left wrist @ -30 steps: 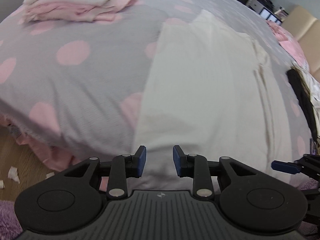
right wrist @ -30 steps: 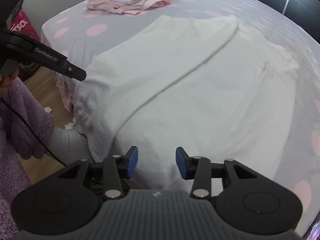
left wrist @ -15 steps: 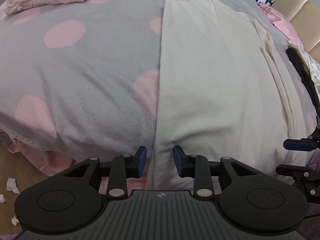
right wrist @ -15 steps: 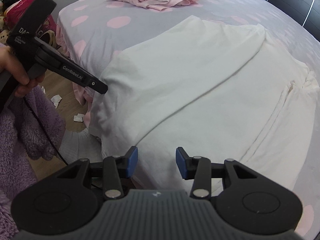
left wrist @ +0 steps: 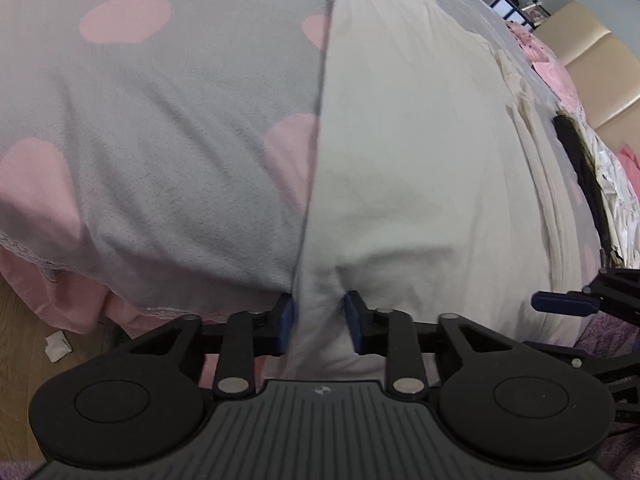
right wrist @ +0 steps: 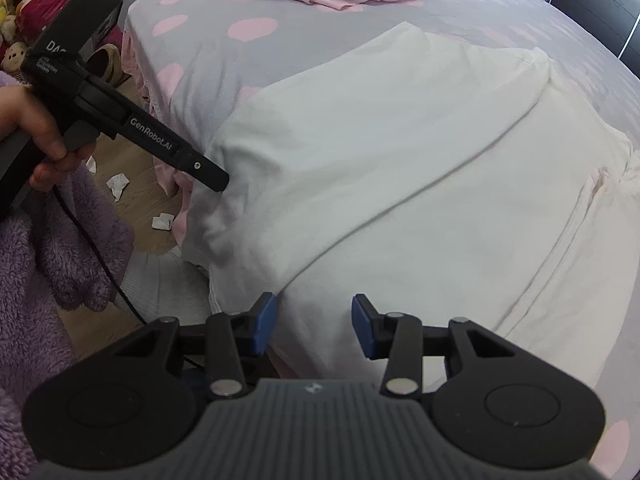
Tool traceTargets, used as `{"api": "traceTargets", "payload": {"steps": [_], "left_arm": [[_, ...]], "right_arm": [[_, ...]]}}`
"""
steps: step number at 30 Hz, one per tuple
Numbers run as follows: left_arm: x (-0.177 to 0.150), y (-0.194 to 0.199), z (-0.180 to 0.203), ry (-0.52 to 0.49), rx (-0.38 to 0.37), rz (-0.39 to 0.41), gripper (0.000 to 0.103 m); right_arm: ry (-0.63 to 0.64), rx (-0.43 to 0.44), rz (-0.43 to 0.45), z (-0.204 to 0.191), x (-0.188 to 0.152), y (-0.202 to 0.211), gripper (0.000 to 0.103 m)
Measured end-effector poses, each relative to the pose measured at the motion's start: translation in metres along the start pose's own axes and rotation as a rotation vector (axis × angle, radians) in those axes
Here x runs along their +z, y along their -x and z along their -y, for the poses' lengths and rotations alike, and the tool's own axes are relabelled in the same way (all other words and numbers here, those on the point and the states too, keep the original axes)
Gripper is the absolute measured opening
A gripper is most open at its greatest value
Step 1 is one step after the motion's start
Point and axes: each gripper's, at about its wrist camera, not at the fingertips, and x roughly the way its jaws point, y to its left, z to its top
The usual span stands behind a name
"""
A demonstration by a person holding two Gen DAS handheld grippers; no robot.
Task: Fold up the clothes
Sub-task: 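Pinch the folded shirt edge with the left gripper and smooth it flat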
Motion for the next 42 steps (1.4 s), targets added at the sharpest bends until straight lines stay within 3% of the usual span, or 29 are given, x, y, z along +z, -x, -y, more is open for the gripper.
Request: {"api": "traceTargets", "payload": {"steps": [2, 6, 13, 17, 21, 26, 29, 31, 33, 35, 39, 42], "left_arm": [[-0.002, 0.005, 0.006, -0.030, 0.005, 0.008, 0.008], [0.000, 0.020, 0.019, -0.060, -0.017, 0.033, 0.007], [0.012, 0.039, 0.065, -0.197, -0.143, 0.068, 0.004], [0.023, 0.034, 0.094, -0.244, -0.250, 0.062, 0.003], [0.022, 0.017, 0.107, -0.317, -0.163, 0.017, 0.002], [0.017, 0.023, 0.092, -0.290, -0.075, 0.038, 0.004], [0.013, 0.031, 0.073, -0.222, -0.030, 0.054, 0.017], [0.011, 0.035, 0.060, -0.187, 0.018, 0.061, 0.019], [0.010, 0.038, 0.049, -0.158, 0.074, 0.060, 0.028], [0.007, 0.035, 0.038, -0.142, 0.099, 0.041, 0.044], [-0.001, 0.014, 0.023, -0.159, 0.151, -0.042, 0.044], [-0.004, -0.003, 0.017, -0.181, 0.127, -0.091, 0.044]], "right_arm": [[-0.011, -0.007, 0.004, 0.002, -0.001, 0.001, 0.046], [-0.046, -0.040, 0.004, 0.010, -0.003, 0.003, 0.046], [-0.201, -0.078, 0.052, 0.041, -0.004, 0.015, 0.046], [-0.344, -0.048, 0.106, 0.063, -0.005, 0.028, 0.045], [-0.397, -0.044, 0.113, 0.072, -0.008, 0.029, 0.045], [-0.375, -0.029, 0.076, 0.068, -0.009, 0.020, 0.045], [-0.347, -0.009, 0.063, 0.063, -0.006, 0.016, 0.045], [-0.330, 0.000, 0.061, 0.060, -0.003, 0.014, 0.046], [-0.310, 0.011, 0.064, 0.056, 0.002, 0.013, 0.046], [-0.284, 0.023, 0.068, 0.052, 0.007, 0.012, 0.046], [-0.231, 0.041, 0.067, 0.041, 0.011, 0.010, 0.046], [-0.211, 0.045, 0.058, 0.036, 0.010, 0.008, 0.046]]}}
